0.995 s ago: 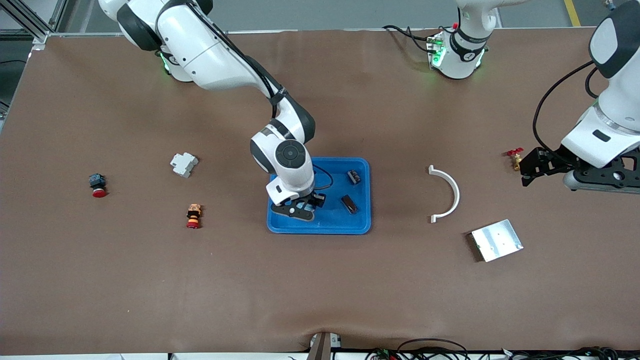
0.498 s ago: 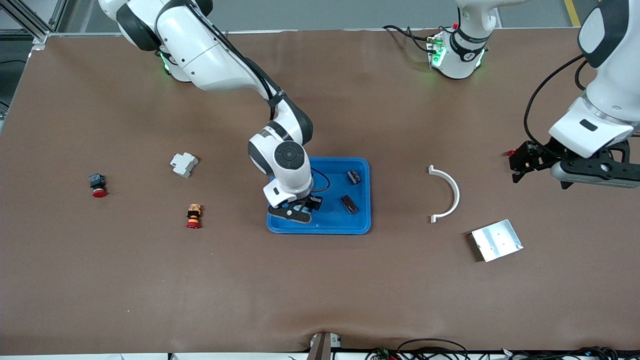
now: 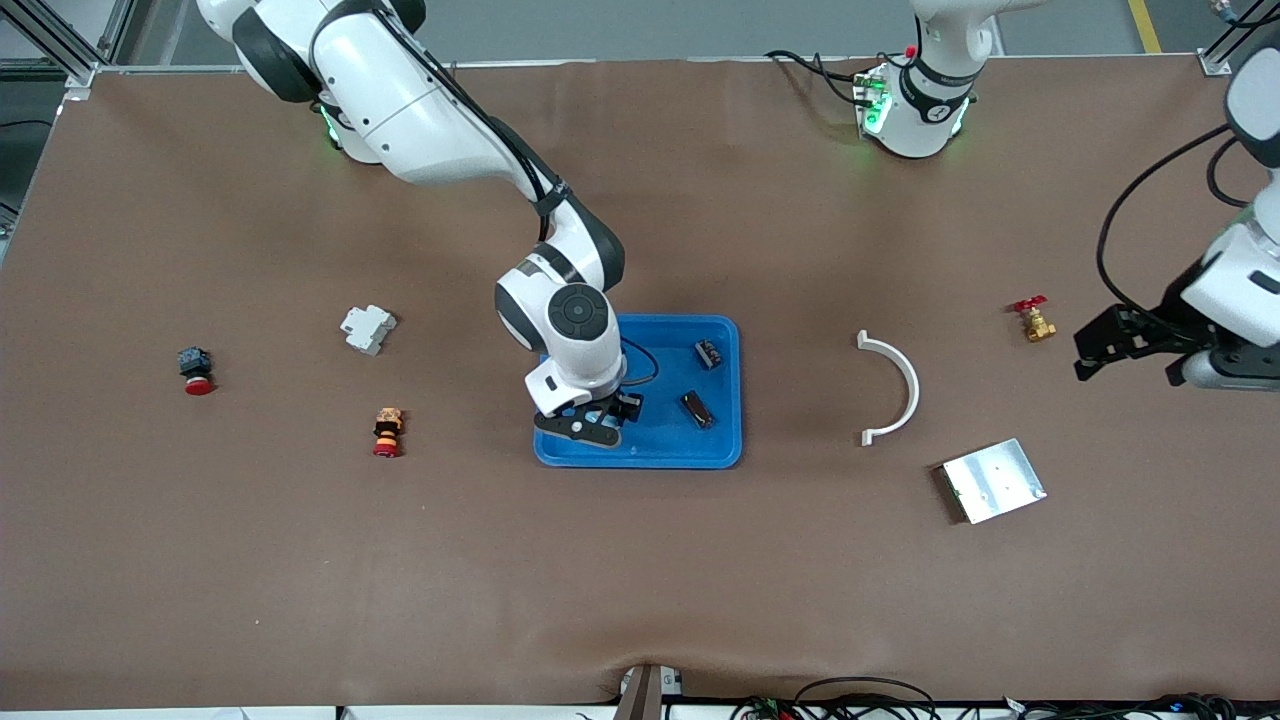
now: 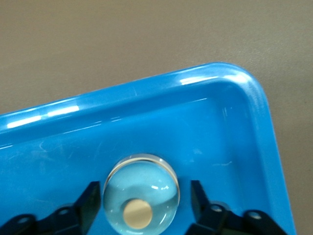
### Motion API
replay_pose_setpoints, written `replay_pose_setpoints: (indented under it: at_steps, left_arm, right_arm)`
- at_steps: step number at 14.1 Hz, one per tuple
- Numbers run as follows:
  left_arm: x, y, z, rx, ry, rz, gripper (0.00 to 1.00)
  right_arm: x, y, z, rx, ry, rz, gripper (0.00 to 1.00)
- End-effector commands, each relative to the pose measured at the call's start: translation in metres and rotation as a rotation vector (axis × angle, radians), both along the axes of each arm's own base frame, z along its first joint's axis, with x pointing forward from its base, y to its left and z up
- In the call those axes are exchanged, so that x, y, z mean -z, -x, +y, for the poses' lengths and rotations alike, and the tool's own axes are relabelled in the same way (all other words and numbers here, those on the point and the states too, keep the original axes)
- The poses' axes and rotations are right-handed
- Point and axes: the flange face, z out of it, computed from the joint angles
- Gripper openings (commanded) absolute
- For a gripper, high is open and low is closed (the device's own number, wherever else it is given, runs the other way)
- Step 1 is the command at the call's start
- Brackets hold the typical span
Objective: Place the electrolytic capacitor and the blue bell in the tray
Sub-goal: 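Place the bell in the tray with the right gripper while the left gripper withdraws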
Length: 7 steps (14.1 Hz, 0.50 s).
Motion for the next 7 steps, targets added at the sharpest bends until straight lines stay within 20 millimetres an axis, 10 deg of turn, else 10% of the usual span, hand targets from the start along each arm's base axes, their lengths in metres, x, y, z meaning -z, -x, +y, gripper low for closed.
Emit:
replay_pose_setpoints:
  at_steps: [1,7]
  left_arm:
    - [-0.008,0.002,-0.009,0.033,0.003,-0.011,1.0]
    - [-0.011,0.004,-0.028,0.05,-0.008,-0.015,1.0]
  right_arm:
    - [-0.008,-0.01,-0.004,0.027,0.002,-0.01,1.0]
    - [-0.05,-0.039,-0.041,-0.028,0.057,0.058,1.0]
